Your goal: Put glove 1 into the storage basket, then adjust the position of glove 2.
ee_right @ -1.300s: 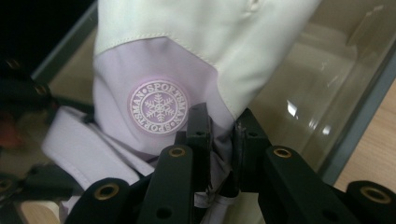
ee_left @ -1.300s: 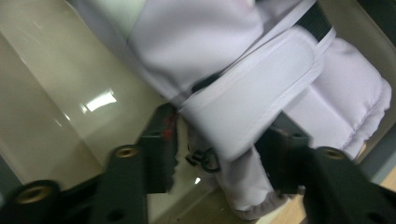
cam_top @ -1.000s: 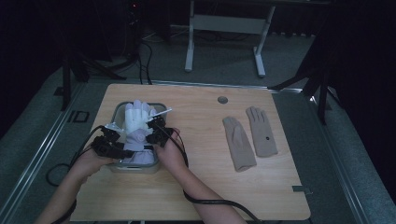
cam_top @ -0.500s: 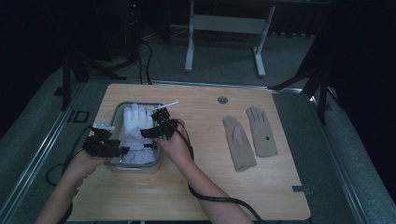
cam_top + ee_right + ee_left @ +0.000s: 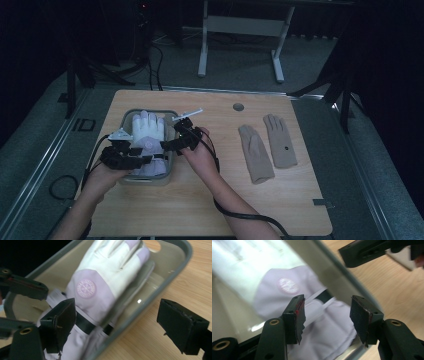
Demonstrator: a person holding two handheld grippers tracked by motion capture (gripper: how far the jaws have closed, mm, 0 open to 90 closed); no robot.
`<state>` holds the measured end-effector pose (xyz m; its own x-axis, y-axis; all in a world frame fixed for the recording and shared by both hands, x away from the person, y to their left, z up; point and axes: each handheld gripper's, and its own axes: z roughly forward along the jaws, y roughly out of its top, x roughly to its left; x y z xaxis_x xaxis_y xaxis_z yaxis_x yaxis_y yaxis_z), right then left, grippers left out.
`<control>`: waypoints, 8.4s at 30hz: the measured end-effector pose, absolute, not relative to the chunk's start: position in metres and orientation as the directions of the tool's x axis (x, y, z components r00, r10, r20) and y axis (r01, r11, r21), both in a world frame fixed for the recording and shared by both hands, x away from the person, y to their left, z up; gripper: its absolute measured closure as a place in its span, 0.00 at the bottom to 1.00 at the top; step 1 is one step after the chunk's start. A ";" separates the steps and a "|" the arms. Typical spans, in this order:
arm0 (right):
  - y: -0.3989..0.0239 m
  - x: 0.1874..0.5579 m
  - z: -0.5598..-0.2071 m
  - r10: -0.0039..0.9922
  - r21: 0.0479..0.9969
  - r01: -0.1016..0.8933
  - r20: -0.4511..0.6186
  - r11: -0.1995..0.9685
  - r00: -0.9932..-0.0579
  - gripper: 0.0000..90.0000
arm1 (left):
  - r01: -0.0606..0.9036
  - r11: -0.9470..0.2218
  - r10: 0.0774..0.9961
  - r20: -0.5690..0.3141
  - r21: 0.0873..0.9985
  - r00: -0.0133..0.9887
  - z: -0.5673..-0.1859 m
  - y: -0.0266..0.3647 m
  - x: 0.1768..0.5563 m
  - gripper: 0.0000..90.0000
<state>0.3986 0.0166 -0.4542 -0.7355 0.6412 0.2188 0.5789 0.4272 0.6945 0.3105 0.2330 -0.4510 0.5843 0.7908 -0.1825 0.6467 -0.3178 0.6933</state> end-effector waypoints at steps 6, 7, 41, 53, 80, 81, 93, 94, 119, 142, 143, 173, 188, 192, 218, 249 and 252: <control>-0.005 0.396 -0.452 0.652 0.703 0.568 0.195 0.427 -0.732 0.17 | 0.618 -0.314 0.765 -0.193 0.721 0.614 -0.449 0.212 0.305 0.51; -0.009 0.396 -0.452 0.658 0.704 0.569 0.192 0.426 -0.729 0.18 | 0.613 -0.310 0.761 -0.197 0.726 0.618 -0.449 0.208 0.305 0.52; -0.155 0.377 -0.456 0.725 0.794 0.497 0.107 0.349 -0.680 0.15 | 0.432 -0.217 0.630 -0.212 0.876 0.747 -0.464 0.104 0.284 0.12; -0.192 0.375 -0.471 0.703 0.811 0.503 0.170 0.298 -0.691 0.14 | 0.358 -0.248 0.579 -0.158 0.900 0.800 -0.497 0.078 0.273 0.05; -0.236 0.360 -0.512 0.732 0.826 0.439 0.048 0.354 -0.680 0.17 | 0.287 -0.303 0.624 -0.039 0.909 0.780 -0.549 0.075 0.265 0.05; -0.238 0.362 -0.511 0.728 0.829 0.429 0.039 0.359 -0.684 0.18 | 0.286 -0.304 0.620 -0.040 0.909 0.783 -0.549 0.075 0.265 0.05; -0.246 0.410 -0.517 0.769 0.792 0.474 0.009 0.384 -0.639 0.35 | 0.292 -0.288 0.611 -0.060 0.912 0.790 -0.550 0.075 0.264 0.05; -0.247 0.414 -0.520 0.772 0.787 0.484 0.015 0.383 -0.636 0.37 | 0.294 -0.287 0.610 -0.063 0.912 0.790 -0.550 0.076 0.264 0.05; -0.240 0.429 -0.554 0.831 0.759 0.546 0.011 0.356 -0.557 0.84 | 0.294 -0.281 0.613 -0.065 0.914 0.787 -0.550 0.077 0.266 0.05; -0.164 0.385 -0.477 0.927 0.807 0.588 0.178 0.056 -0.331 0.86 | 0.284 -0.270 0.616 -0.062 0.920 0.785 -0.548 0.077 0.266 0.05; -0.160 0.385 -0.478 0.929 0.809 0.584 0.164 0.065 -0.331 0.86 | 0.282 -0.270 0.617 -0.060 0.921 0.785 -0.548 0.077 0.265 0.05; -0.148 0.395 -0.527 0.908 0.761 0.613 0.079 0.211 -0.410 0.50 | 0.277 -0.256 0.613 -0.066 0.926 0.788 -0.552 0.076 0.262 0.05; -0.235 0.404 -0.479 0.898 0.859 0.452 -0.020 0.240 -0.439 0.51 | 0.279 -0.248 0.614 -0.072 0.928 0.786 -0.552 0.078 0.263 0.05; -0.262 0.411 -0.482 0.913 0.853 0.468 -0.025 0.232 -0.407 0.52 | 0.280 -0.245 0.615 -0.074 0.928 0.785 -0.552 0.078 0.262 0.05; -0.328 0.473 -0.535 0.957 0.758 0.622 -0.009 0.196 -0.291 0.46 | 0.280 -0.249 0.614 -0.072 0.927 0.786 -0.552 0.078 0.261 0.05; -0.326 0.437 -0.509 0.982 0.751 0.661 0.136 -0.015 -0.132 0.85 | 0.272 -0.249 0.625 -0.060 0.929 0.778 -0.551 0.080 0.261 0.05; -0.324 0.424 -0.494 0.982 0.768 0.640 0.136 -0.020 -0.132 0.85 | 0.268 -0.251 0.625 -0.056 0.930 0.779 -0.552 0.079 0.261 0.05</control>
